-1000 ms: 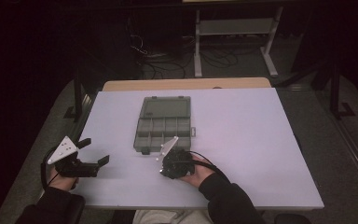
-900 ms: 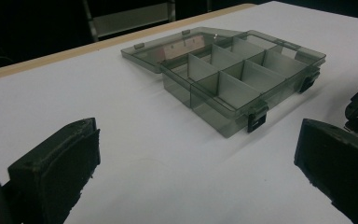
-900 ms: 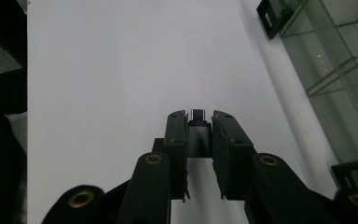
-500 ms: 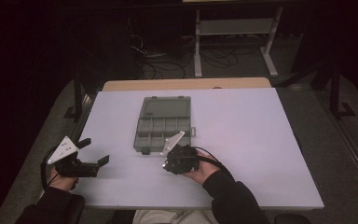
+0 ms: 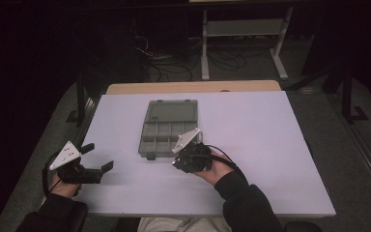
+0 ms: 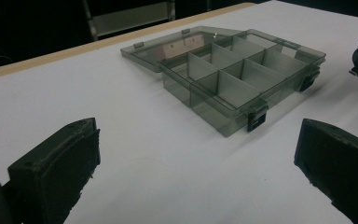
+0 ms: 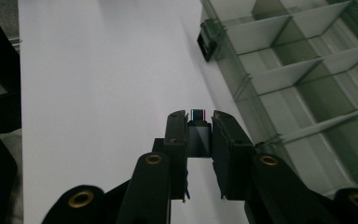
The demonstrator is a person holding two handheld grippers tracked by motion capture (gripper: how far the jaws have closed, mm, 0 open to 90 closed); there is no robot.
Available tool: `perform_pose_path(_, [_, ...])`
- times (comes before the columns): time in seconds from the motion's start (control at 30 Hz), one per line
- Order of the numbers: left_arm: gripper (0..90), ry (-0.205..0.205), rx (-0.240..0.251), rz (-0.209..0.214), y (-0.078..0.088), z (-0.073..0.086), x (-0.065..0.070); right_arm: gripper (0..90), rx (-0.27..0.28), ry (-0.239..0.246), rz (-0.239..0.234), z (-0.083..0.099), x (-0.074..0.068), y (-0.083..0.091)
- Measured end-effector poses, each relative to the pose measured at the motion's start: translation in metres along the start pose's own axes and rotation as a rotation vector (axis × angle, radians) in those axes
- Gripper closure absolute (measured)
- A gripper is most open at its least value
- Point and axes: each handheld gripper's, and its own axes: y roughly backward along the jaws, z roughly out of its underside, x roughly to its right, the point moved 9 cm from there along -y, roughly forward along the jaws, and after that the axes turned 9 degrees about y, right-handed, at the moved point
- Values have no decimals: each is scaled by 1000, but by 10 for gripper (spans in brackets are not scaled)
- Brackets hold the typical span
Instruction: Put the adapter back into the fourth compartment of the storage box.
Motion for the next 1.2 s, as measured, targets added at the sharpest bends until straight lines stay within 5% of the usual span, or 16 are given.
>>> perform_pose_path(0.27, [0,7,2,-2,0,0,0,748,13,-31,25,2,14,15])
perform_pose_path(1.2, [0,5,-1,-2,0,0,0,748,-26,-62,60,8,42,25])
